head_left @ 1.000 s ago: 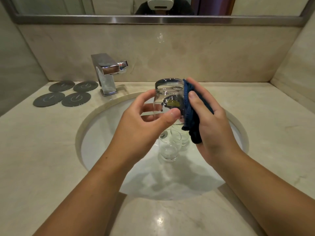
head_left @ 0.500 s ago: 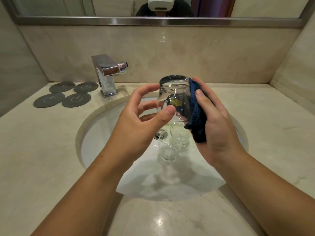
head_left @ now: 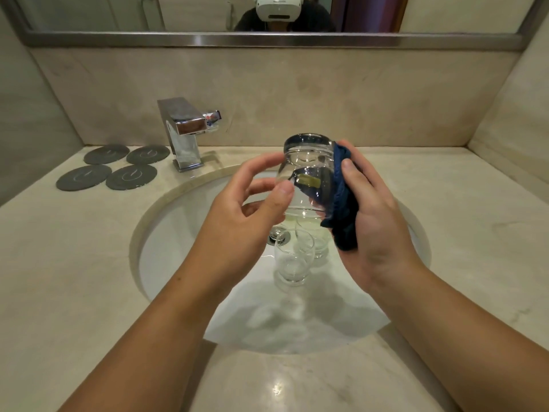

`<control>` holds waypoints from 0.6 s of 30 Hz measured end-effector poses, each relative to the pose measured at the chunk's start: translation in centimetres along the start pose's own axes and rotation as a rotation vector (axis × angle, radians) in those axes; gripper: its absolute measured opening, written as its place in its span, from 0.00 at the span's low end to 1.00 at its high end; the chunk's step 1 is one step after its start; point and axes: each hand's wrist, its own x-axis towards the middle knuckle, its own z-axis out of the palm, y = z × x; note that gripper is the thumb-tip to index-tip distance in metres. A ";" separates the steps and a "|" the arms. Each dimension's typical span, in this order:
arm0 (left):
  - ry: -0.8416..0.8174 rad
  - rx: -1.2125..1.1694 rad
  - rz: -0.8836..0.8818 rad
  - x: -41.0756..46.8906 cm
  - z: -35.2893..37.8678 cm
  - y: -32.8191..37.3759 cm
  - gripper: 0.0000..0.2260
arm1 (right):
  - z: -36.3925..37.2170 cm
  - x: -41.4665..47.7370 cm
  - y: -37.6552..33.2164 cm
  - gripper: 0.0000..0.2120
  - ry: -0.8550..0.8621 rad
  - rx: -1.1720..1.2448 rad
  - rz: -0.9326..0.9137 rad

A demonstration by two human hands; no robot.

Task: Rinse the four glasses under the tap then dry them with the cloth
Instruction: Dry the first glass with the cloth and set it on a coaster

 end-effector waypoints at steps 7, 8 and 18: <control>-0.003 -0.102 -0.086 0.1 -0.4 0.1 0.24 | 0.1 -0.1 0.0 0.15 -0.048 -0.039 -0.024; -0.026 -0.166 -0.110 0.2 -0.5 0.0 0.22 | 0.1 0.0 -0.1 0.16 -0.069 -0.008 0.015; 0.017 -0.010 -0.136 0.5 -0.5 -0.5 0.20 | -0.2 -0.1 0.4 0.15 -0.023 -0.138 -0.048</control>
